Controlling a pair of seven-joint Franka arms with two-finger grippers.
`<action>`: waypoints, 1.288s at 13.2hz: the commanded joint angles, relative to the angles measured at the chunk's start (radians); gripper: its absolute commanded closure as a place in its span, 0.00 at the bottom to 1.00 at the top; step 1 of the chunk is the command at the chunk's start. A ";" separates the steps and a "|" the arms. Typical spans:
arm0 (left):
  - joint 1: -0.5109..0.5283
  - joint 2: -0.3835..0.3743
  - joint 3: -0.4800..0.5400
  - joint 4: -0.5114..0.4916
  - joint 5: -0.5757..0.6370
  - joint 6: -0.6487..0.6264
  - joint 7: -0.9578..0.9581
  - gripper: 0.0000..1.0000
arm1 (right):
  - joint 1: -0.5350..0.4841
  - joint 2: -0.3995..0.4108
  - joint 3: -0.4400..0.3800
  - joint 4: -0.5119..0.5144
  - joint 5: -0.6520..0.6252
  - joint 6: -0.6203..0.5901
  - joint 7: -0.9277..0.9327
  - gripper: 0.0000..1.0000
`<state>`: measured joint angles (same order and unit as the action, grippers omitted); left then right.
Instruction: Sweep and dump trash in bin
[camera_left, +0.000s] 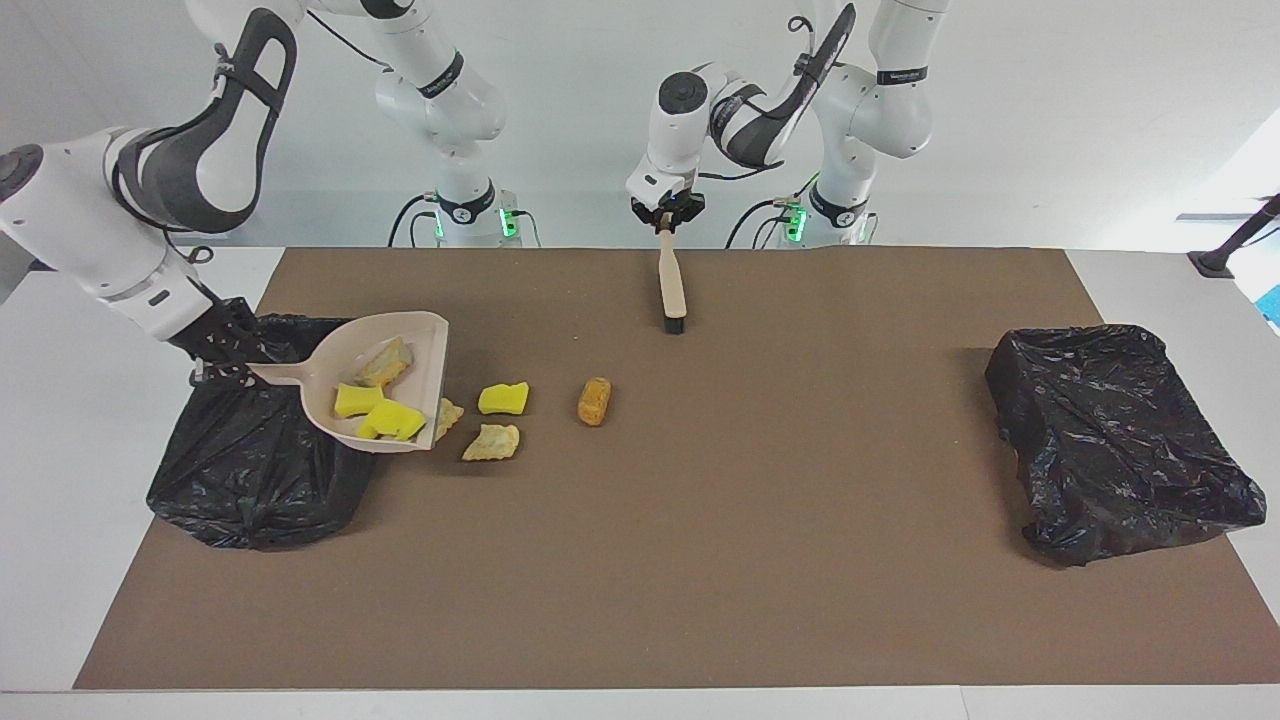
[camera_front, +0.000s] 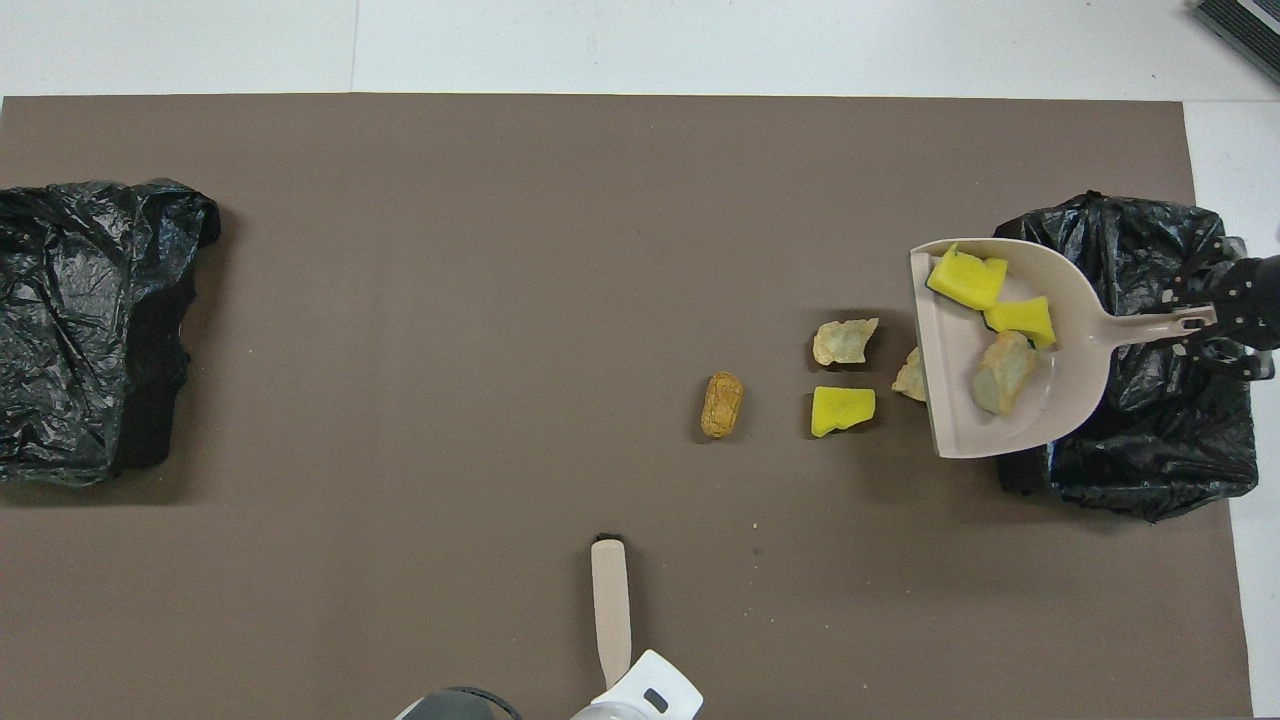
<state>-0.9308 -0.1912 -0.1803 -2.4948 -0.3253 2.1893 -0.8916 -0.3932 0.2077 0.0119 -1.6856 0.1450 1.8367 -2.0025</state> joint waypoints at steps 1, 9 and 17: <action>0.018 0.002 0.005 -0.012 -0.021 0.003 0.039 0.47 | -0.058 0.015 0.010 0.047 -0.059 -0.036 -0.022 1.00; 0.239 0.042 0.010 0.164 0.126 -0.189 0.220 0.21 | -0.076 -0.042 -0.010 0.050 -0.324 -0.031 0.118 1.00; 0.528 0.038 0.010 0.347 0.269 -0.304 0.409 0.00 | 0.088 -0.117 0.010 0.038 -0.780 -0.201 0.586 1.00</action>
<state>-0.4776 -0.1610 -0.1598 -2.2429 -0.0845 1.9735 -0.5428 -0.3267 0.1064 0.0186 -1.6335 -0.5638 1.6709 -1.4845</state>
